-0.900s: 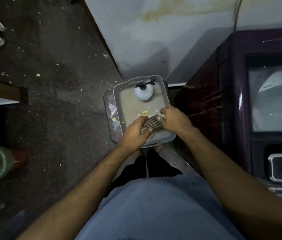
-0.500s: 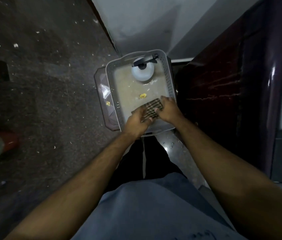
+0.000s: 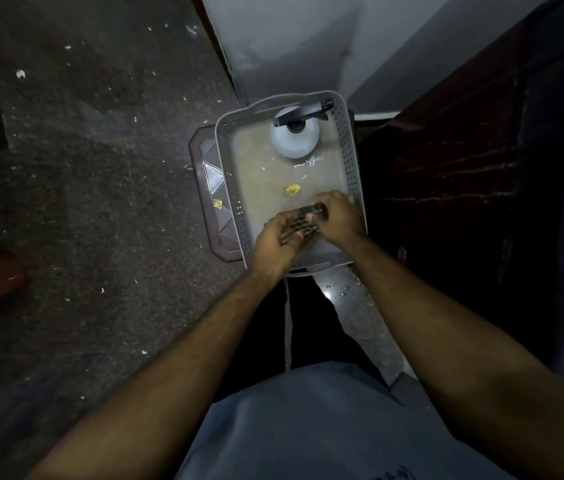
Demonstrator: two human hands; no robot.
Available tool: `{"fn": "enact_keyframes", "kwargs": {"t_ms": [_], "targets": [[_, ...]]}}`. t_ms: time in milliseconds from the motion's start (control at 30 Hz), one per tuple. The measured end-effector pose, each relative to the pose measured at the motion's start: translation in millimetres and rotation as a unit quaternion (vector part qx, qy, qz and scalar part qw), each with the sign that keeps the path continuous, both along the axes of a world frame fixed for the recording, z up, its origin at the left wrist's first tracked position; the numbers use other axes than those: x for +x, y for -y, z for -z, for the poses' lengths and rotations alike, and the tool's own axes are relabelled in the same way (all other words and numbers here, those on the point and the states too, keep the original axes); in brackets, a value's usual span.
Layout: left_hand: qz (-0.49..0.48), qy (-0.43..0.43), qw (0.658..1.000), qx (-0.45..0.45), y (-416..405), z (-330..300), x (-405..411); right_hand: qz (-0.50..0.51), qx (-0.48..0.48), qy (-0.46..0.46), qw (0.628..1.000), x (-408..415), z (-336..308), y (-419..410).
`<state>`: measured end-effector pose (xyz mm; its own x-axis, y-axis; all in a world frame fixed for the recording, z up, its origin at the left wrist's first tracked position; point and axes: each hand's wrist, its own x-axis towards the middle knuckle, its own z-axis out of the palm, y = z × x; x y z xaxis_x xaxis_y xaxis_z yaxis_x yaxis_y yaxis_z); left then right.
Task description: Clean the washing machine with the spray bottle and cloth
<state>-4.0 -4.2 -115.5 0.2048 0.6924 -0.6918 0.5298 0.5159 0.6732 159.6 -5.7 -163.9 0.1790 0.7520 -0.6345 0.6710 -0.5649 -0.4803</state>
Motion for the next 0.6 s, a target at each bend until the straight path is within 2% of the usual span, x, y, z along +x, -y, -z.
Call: {"fn": "enact_keyframes", "kwargs": {"t_ms": [100,200,400,500,600], "targets": [[0.029,-0.017,0.997,0.069,-6,-9,-3,-0.014,0.015,-0.083,0.996,-5,-25,-6],[0.079,-0.033,0.990,0.109,-17,-16,-9,-0.045,0.043,-0.117,0.991,-11,-43,-17],[-0.007,0.005,0.997,0.082,-35,-29,-21,-0.026,0.104,-0.201,0.974,-14,-84,-48],[-0.044,0.030,0.995,0.082,-46,-40,-17,-0.010,0.150,-0.169,0.974,-19,-91,-55],[-0.089,0.020,0.992,0.087,-51,-47,-13,0.095,0.246,-0.128,0.956,-23,-97,-57]]}}
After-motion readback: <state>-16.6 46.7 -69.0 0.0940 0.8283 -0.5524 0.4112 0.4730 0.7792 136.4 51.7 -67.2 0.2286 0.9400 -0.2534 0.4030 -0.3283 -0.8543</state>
